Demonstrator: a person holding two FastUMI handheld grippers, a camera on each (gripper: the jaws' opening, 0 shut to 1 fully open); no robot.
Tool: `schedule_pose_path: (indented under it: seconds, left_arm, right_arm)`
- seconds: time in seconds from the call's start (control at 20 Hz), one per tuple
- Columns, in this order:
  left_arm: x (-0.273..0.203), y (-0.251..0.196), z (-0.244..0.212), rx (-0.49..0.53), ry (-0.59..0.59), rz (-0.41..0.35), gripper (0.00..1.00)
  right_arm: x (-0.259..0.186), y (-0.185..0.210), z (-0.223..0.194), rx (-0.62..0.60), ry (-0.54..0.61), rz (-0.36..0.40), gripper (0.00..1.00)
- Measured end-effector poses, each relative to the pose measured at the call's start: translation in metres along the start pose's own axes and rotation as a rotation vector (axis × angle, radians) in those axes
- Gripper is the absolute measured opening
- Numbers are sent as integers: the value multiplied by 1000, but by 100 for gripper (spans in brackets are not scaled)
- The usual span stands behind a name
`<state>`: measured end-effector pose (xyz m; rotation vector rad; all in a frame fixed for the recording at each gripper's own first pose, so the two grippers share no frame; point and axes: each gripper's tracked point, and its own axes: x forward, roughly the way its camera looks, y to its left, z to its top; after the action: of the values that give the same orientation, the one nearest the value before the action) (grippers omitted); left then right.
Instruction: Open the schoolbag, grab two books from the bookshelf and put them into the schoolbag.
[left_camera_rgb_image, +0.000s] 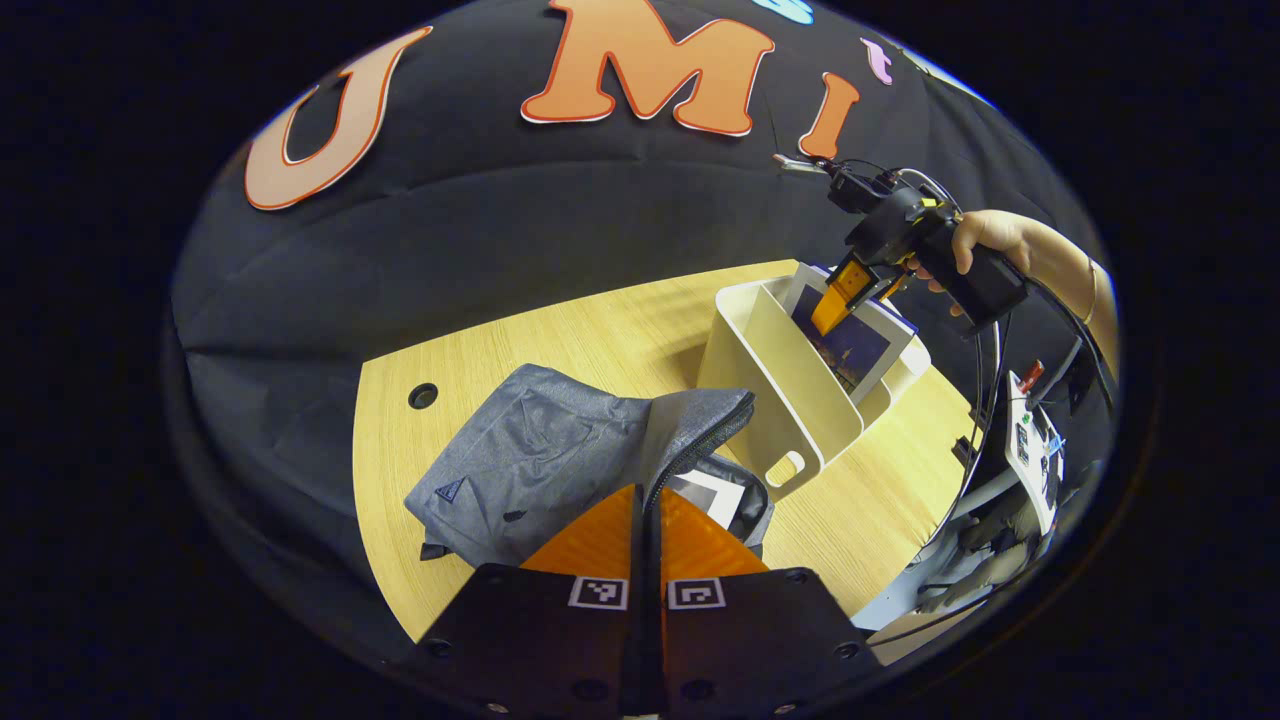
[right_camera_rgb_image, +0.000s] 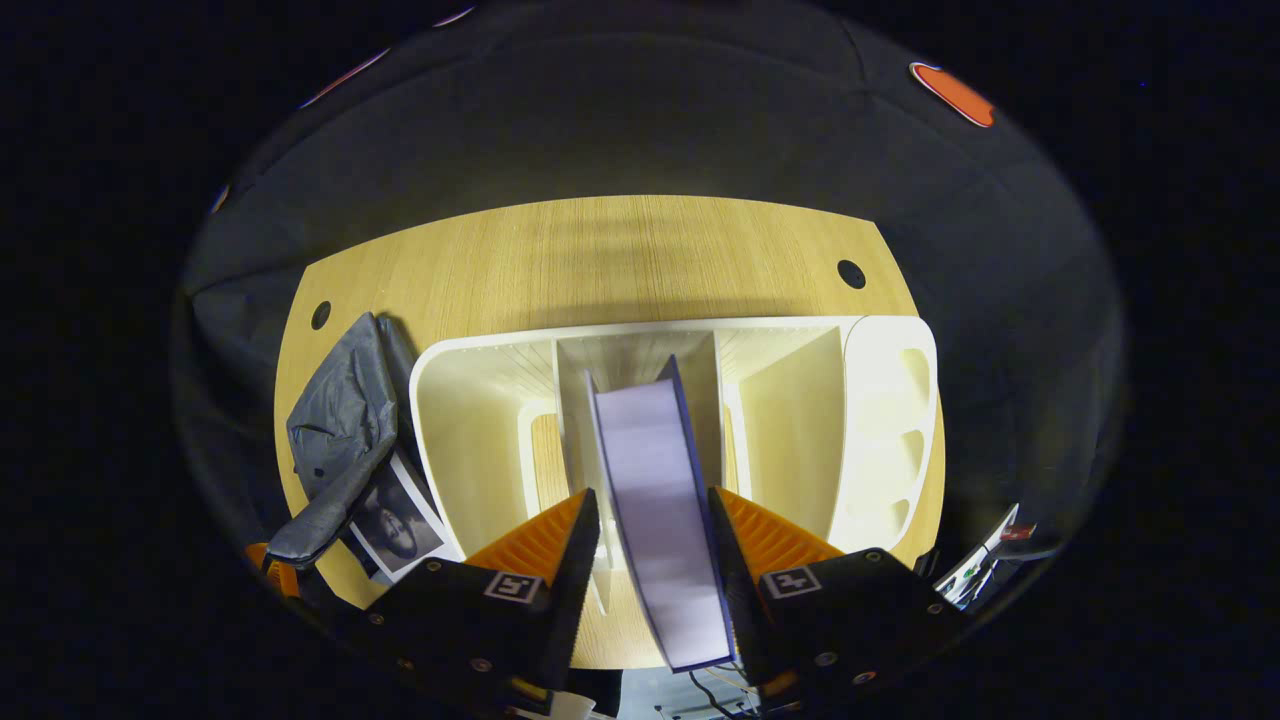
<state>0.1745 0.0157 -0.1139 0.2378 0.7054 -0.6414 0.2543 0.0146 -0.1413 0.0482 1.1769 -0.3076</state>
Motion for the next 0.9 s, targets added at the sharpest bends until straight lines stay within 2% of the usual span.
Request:
schedule_pose_path:
  seconds: [0.05,0.15,0.45,0.9]
  left_arm:
    - [-1,-1,-1,-2,3,0,1]
    - [0,-2,-4,-11,7,-3,1]
    - [-1,-1,-6,-10,10,-7,1]
    - [-2,-7,-5,41,8,-33,1]
  right_arm:
    - [1,4,-1,18,4,20,49]
    - [2,3,-3,41,3,27,38]
    - [-24,-4,0,47,-55,22,35]
    - [-119,-16,18,53,-233,-11,35]
